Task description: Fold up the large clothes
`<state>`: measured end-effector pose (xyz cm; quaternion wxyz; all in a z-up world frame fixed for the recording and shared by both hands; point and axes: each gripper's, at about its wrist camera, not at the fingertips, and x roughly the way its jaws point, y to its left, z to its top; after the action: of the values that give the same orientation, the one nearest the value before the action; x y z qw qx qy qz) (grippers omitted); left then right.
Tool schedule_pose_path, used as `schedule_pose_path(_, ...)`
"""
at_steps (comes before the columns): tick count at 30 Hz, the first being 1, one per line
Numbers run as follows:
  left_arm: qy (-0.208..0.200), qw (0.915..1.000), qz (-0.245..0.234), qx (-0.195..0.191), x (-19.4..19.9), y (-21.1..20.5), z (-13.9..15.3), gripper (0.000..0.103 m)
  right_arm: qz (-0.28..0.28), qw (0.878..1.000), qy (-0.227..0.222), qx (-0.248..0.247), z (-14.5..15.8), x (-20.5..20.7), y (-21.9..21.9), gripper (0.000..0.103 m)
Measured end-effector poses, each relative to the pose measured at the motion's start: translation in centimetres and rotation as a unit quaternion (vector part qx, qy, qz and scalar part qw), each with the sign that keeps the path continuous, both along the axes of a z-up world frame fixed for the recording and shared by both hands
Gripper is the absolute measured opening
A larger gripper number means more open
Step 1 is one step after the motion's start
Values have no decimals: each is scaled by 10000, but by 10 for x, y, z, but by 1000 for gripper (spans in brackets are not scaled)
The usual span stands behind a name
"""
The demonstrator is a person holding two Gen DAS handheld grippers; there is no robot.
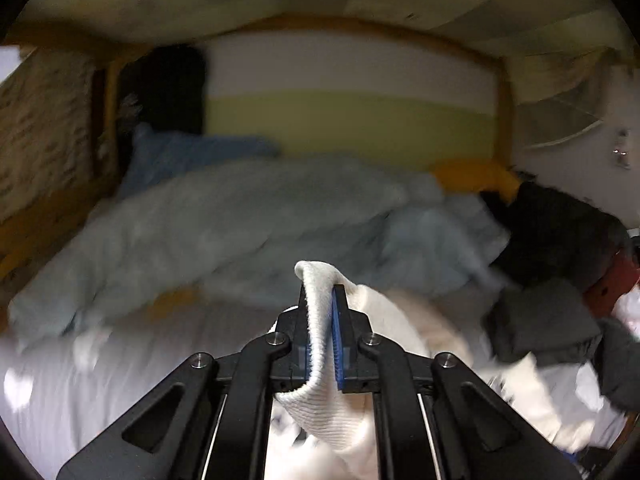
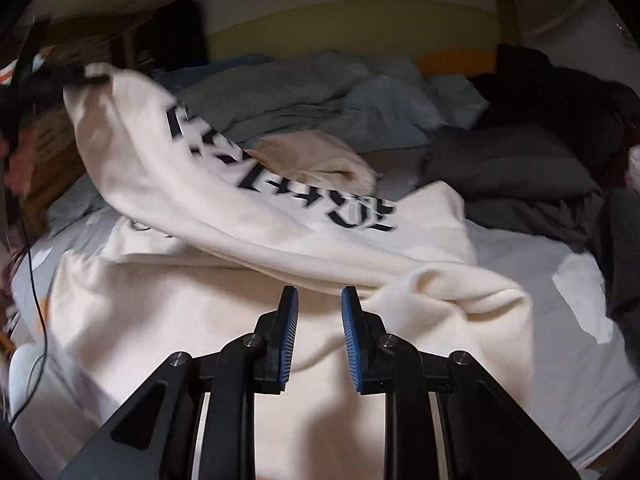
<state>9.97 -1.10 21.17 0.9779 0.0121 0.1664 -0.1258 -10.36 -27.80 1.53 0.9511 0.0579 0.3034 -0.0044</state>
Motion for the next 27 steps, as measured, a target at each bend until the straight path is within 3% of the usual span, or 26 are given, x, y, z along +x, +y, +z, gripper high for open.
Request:
schedule_pose_path(3, -522, 9980, -202, 286, 8, -32, 25, 7, -151, 9999, 1, 34, -1, 2, -10, 24)
schedule_pose_path(6, -371, 9983, 275, 366, 25, -36, 26, 8, -174, 9998, -114, 67, 3, 0, -14, 24)
schedule_pose_path(9, 131, 9968, 678, 400, 48, -15, -8, 8, -241, 9995, -100, 202, 2, 1, -14, 24)
schedule_pose_path(13, 1097, 9846, 1296, 415, 73, 33, -83, 8, 212, 9966, 60, 796, 0, 4, -6, 24)
schedule_pose_path(17, 1677, 9724, 1486, 652, 83, 55, -139, 8, 270, 9976, -67, 632, 15, 5, -1, 24)
schedule_pose_path(19, 1864, 9696, 1469, 588, 81, 59, -154, 8, 396, 9940, 281, 979, 25, 24, -10, 24)
schedule_pose_path(20, 1842, 9709, 1427, 555, 79, 58, -157, 8, 563, 9868, 674, 1360, 24, 41, -19, 24)
schedule_pose_path(21, 1801, 9718, 1400, 601, 77, 58, -161, 8, 932, 9689, 1331, 1869, 16, 65, -27, 24)
schedule_pose_path(22, 1784, 9712, 1433, 667, 76, 58, -165, 8, 1174, 9556, 1699, 2103, 8, 82, -30, 24)
schedule_pose_path(23, 1812, 9699, 1483, 671, 78, 59, -166, 8, 1052, 9513, 1939, 2153, 0, 99, -37, 24)
schedule_pose_path(25, 1875, 9688, 1530, 532, 80, 63, -165, 8, 377, 9679, 1945, 1549, -4, 118, -43, 24)
schedule_pose_path(27, 1757, 9674, 1687, 688, 84, 62, -164, 9, 184, 9738, 2012, 1040, -14, 141, -48, 24)
